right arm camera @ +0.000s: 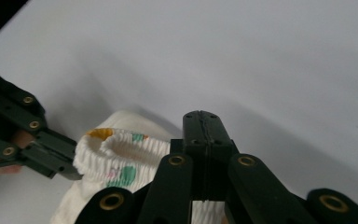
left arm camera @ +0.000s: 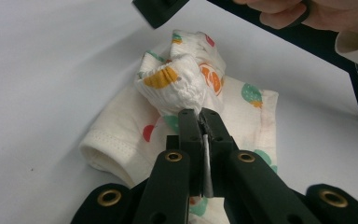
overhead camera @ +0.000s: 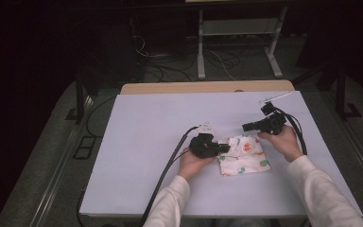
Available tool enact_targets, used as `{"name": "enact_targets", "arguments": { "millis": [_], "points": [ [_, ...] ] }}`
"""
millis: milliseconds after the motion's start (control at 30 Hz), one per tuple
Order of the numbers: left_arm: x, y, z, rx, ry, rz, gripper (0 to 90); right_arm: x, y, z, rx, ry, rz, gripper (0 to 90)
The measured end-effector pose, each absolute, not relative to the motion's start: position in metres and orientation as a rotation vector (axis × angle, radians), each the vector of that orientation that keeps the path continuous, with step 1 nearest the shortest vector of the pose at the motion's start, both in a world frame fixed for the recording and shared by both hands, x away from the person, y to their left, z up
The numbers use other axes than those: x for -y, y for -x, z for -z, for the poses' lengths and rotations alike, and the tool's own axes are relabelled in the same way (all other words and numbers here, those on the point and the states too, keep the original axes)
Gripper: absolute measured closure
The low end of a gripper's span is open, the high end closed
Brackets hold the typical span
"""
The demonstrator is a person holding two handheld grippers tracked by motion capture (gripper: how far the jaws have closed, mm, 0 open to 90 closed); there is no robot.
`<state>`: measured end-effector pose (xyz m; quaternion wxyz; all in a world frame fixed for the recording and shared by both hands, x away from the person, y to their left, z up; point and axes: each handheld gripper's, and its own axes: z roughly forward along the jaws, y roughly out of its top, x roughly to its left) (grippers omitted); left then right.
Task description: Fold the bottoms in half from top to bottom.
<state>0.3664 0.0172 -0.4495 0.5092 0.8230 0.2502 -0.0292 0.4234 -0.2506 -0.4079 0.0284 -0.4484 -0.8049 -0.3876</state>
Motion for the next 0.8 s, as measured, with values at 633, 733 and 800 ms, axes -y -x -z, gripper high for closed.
{"name": "enact_targets", "arguments": {
  "millis": [633, 733, 800],
  "points": [
    [-0.012, -0.363, 0.455, -0.575, -2.010, 0.101, 86.7, 0.214, -0.449, 0.431, 2.489, 1.296, 0.853, 88.1],
    [-0.016, -0.362, 0.454, -0.594, -1.972, 0.097, 76.1, 0.215, -0.446, 0.428, 2.499, 1.268, 0.850, 88.1],
    [-0.019, -0.362, 0.452, -0.619, -1.947, 0.083, 64.8, 0.217, -0.444, 0.426, 2.499, 1.255, 0.852, 88.1]
  ]
}}
